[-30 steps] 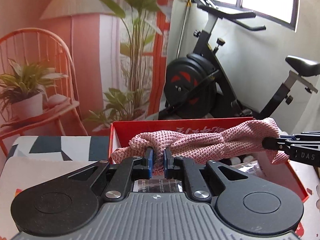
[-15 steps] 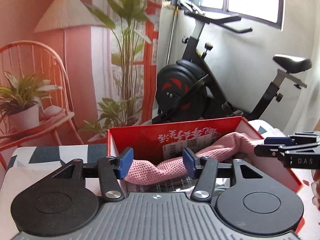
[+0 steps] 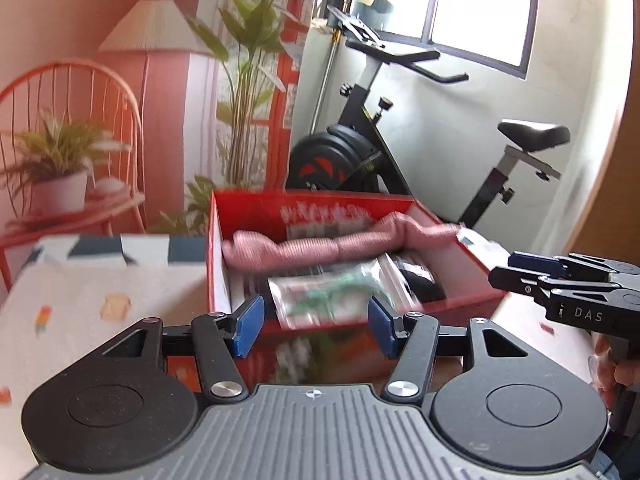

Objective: Organize soft objects
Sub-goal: 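Move the left tool to the green knit pouch beside the box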

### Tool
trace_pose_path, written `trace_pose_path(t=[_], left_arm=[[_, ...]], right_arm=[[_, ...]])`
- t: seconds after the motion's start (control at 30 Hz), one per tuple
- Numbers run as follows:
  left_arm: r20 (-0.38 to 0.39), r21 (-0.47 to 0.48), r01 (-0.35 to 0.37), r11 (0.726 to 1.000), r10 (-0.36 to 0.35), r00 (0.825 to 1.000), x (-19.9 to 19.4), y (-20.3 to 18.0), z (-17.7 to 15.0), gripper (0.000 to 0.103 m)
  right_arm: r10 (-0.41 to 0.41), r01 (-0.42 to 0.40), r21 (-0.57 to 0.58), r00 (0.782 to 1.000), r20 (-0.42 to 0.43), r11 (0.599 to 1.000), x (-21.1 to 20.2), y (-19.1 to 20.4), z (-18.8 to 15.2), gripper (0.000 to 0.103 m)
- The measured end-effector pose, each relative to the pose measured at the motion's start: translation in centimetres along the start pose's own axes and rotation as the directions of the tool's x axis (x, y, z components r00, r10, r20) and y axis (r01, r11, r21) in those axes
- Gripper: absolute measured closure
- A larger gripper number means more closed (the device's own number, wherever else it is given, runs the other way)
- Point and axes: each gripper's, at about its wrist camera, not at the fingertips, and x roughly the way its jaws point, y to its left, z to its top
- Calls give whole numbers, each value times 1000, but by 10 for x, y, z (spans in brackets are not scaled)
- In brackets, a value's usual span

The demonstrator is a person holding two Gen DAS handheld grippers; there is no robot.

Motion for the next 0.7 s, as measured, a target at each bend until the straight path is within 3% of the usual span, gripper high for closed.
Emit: trace_pose_path(t=[0.13, 0.3, 0.43, 0.6, 0.7], left_arm=[[-44, -40, 10, 999, -11, 999, 1, -1, -29, 43], [-96, -141, 32, 990, -46, 994, 11, 5, -64, 43], [-136, -157, 40, 987, -61, 989, 16, 7, -85, 43], [-164, -170, 43, 985, -71, 984, 24, 11, -99, 43], [-169, -157, 61, 986, -88, 982, 29, 11, -99, 43]], right_arm=[[12, -12, 19, 1000, -16, 1000, -17, 12, -31, 61], [-4, 4, 2, 996, -92, 1000, -16, 32, -78, 57], [12, -14, -10, 986, -168, 1000, -11, 46, -113, 56], [53, -66, -56, 977, -208, 996, -6, 59, -130, 45], [77, -93, -66, 974, -215, 993, 1, 60, -128, 43]])
